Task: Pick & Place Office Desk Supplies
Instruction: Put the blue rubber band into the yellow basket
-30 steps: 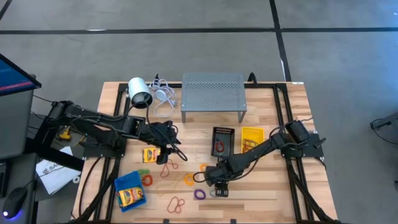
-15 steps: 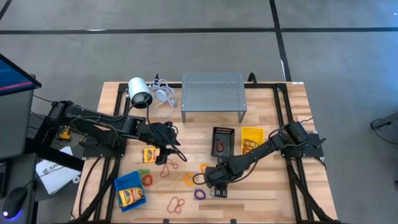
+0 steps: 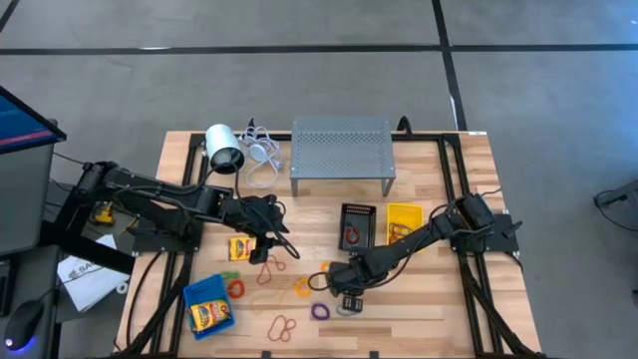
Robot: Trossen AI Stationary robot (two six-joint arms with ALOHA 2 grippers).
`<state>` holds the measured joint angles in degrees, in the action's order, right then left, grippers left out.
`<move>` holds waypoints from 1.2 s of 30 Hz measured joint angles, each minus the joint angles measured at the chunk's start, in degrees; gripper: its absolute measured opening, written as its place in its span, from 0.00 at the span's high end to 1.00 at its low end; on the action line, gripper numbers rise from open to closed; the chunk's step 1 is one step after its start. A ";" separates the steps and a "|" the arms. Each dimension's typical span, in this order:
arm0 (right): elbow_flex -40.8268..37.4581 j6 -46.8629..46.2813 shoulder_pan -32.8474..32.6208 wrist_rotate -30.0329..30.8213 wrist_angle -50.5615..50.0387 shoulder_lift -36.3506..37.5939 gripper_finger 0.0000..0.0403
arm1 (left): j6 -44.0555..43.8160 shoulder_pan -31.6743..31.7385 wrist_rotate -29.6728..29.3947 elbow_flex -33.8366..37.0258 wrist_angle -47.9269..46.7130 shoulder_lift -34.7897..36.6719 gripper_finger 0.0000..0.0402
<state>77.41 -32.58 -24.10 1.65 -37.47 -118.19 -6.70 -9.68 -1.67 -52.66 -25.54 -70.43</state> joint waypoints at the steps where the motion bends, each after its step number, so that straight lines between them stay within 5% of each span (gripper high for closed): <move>1: 0.00 0.02 0.00 -0.04 0.00 0.00 0.99 | -0.01 0.01 0.00 0.00 0.00 0.00 0.60; 21: -0.24 -0.92 -0.08 1.44 -4.25 6.21 1.00 | 0.00 0.00 -0.02 0.00 0.04 0.00 0.60; 36: -0.07 -0.63 3.80 12.50 -13.31 23.54 1.00 | -0.18 0.01 -0.02 0.01 0.24 0.00 0.60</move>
<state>77.34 -33.21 -20.29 14.15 -50.79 -94.65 -6.88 -9.67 -1.69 -52.65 -25.30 -70.43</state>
